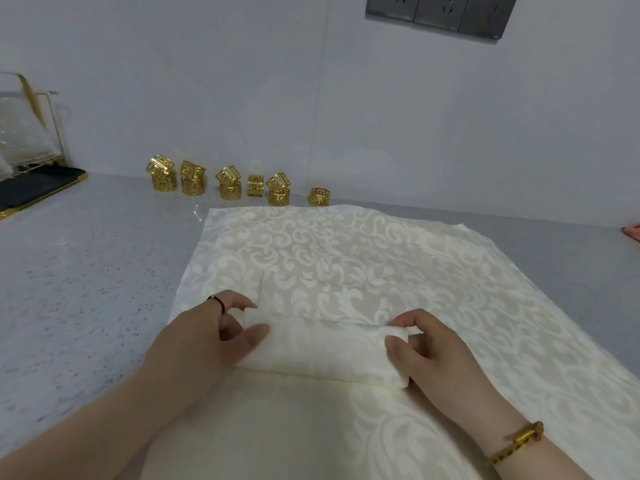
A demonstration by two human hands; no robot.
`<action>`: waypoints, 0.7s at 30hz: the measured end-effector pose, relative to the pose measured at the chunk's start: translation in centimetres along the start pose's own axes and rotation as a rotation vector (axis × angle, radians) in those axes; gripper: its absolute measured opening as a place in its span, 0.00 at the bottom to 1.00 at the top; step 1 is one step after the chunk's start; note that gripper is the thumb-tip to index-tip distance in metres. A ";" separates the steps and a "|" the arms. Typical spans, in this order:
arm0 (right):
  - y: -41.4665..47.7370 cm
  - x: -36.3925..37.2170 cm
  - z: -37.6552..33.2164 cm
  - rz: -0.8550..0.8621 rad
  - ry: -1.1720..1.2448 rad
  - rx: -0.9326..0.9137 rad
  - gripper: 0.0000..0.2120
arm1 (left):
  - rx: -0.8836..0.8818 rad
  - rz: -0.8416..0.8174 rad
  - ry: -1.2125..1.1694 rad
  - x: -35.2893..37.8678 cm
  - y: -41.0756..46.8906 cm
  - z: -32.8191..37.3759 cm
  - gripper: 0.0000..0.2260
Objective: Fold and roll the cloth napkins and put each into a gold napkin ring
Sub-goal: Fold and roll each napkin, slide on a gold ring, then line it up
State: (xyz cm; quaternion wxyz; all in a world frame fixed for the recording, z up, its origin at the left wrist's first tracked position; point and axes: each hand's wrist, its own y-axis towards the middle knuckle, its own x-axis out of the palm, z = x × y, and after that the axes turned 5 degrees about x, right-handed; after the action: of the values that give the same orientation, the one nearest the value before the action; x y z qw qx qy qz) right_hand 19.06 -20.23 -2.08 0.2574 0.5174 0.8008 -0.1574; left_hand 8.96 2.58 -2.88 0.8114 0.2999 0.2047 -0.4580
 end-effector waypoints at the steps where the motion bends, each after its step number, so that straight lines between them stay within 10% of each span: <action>1: 0.0 0.2 0.2 0.036 -0.049 -0.034 0.05 | 0.044 0.039 0.064 0.1 -0.1 0.1 0.11; 7: 0.1 0.4 0.9 0.113 -0.269 -0.249 0.08 | 0.464 0.059 0.334 -0.3 0.2 -0.6 0.01; 9: 0.0 0.2 0.9 0.067 -0.342 -0.326 0.08 | 0.633 -0.037 0.431 -0.5 0.2 -1.3 0.11; 14: -0.4 -0.8 0.6 -0.179 -0.502 -0.399 0.27 | 0.478 -0.281 0.469 -0.7 -0.1 -0.7 0.30; 21: -0.4 -0.5 1.0 -0.102 -0.503 -0.484 0.24 | 0.613 -0.159 0.600 -0.1 0.7 -1.6 0.15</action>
State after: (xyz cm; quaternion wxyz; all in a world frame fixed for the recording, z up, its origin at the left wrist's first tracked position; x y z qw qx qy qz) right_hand 19.13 -21.23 -2.63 0.5535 0.3456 0.7514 -0.0980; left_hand 9.38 4.05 -3.80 0.5517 0.6301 0.3083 -0.4511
